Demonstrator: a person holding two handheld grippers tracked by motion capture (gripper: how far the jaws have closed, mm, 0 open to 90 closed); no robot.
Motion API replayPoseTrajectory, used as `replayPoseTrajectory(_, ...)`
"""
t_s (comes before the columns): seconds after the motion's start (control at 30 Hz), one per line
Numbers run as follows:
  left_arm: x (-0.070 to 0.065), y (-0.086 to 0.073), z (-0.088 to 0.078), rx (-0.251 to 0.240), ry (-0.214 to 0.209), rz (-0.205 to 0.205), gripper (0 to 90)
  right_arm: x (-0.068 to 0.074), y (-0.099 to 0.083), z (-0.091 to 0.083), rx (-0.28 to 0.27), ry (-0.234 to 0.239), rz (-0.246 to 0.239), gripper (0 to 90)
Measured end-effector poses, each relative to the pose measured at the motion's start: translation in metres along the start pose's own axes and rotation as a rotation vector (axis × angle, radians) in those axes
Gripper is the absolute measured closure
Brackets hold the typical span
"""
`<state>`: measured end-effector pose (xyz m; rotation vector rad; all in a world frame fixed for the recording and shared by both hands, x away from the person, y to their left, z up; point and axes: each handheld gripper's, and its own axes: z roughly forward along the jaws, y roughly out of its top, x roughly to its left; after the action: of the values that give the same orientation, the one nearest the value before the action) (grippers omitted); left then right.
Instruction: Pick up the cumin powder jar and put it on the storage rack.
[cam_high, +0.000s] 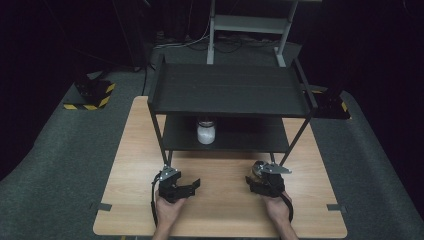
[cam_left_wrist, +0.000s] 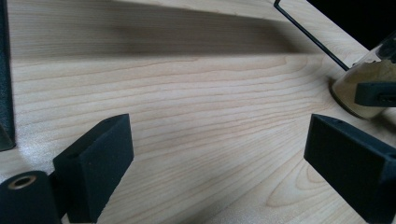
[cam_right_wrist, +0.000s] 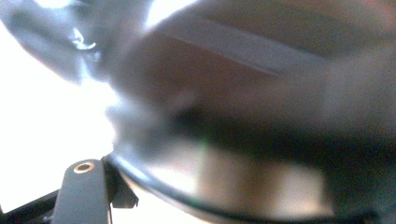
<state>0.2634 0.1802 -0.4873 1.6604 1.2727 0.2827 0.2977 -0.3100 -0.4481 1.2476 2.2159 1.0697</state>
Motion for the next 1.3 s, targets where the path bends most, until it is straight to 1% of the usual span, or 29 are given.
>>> replayPoseTrajectory(0.3, 0.000, 0.000, 0.000, 0.003, 0.001, 0.001, 8.5, 0.002, 0.008, -0.019, -0.013, 0.037, -0.057, 31.3)
replayPoseTrajectory(0.43, 0.000, 0.001, 0.000, 0.004, 0.000, 0.001, 8.4, 0.001, 0.014, -0.029, -0.014, 0.065, -0.079, 31.3)
replayPoseTrajectory(0.53, 0.000, 0.001, 0.000, 0.004, 0.000, 0.000, 8.5, 0.002, 0.022, -0.038, -0.012, 0.090, -0.096, 31.3)
replayPoseTrajectory(0.73, 0.000, 0.001, 0.000, 0.004, -0.001, 0.000, 8.5, 0.004, 0.040, -0.060, -0.010, 0.137, -0.157, 31.3)
replayPoseTrajectory(0.83, 0.000, 0.001, 0.000, 0.003, -0.002, 0.000, 8.5, 0.004, 0.050, -0.071, -0.019, 0.158, -0.183, 31.3)
replayPoseTrajectory(0.97, 0.000, 0.000, 0.000, 0.003, -0.002, -0.001, 8.5, 0.004, 0.063, -0.083, -0.034, 0.184, -0.203, 31.3)
replayPoseTrajectory(1.13, 0.001, 0.000, 0.000, 0.002, -0.003, -0.001, 8.4, 0.003, 0.078, -0.093, -0.060, 0.211, -0.213, 31.3)
replayPoseTrajectory(1.3, 0.001, 0.000, 0.000, -0.002, -0.002, -0.003, 8.4, 0.002, 0.090, -0.100, -0.081, 0.214, -0.232, 31.3)
